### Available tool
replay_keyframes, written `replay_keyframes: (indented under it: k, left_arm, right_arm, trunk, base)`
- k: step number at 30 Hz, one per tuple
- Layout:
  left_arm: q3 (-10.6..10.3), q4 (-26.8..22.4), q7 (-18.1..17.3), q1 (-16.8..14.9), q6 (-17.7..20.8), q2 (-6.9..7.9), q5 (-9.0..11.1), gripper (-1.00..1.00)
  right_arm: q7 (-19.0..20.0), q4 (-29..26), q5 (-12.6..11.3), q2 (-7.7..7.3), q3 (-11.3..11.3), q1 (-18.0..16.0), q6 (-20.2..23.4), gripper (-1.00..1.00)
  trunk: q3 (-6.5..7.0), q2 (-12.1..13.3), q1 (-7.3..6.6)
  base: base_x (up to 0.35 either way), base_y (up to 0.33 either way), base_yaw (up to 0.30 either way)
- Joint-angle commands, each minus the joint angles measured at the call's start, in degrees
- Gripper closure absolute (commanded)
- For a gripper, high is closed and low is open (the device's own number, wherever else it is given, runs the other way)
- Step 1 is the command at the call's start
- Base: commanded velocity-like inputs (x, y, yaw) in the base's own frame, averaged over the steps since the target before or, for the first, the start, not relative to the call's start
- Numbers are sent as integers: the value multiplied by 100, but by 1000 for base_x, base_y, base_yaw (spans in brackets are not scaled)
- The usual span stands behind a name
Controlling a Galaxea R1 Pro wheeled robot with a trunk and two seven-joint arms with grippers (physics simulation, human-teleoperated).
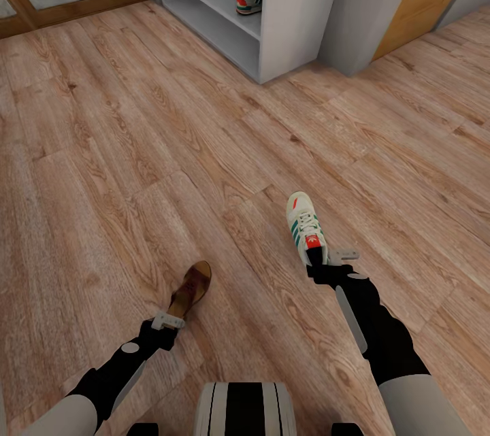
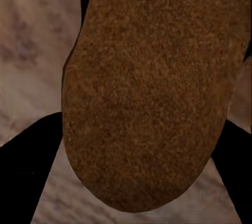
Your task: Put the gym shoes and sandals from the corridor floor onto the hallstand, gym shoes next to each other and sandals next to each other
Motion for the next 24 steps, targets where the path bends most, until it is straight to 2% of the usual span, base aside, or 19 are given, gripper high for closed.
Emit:
replay_keyframes:
  k: [1,24]
  left_arm:
    - [-21,-5,-2,-3,8,5,21,100]
    - [-11,-5,0,-3,8,5,28,100]
  right_arm:
    - [-65,-6,-56,-6,18,-2,23,100]
    - [-65,-6,-55,-6,18,0,24,100]
  trunk:
    - [-3,-1,-1]
    - [-3,-1,-1]
  base:
    - [0,0,0]
    - [0,0,0]
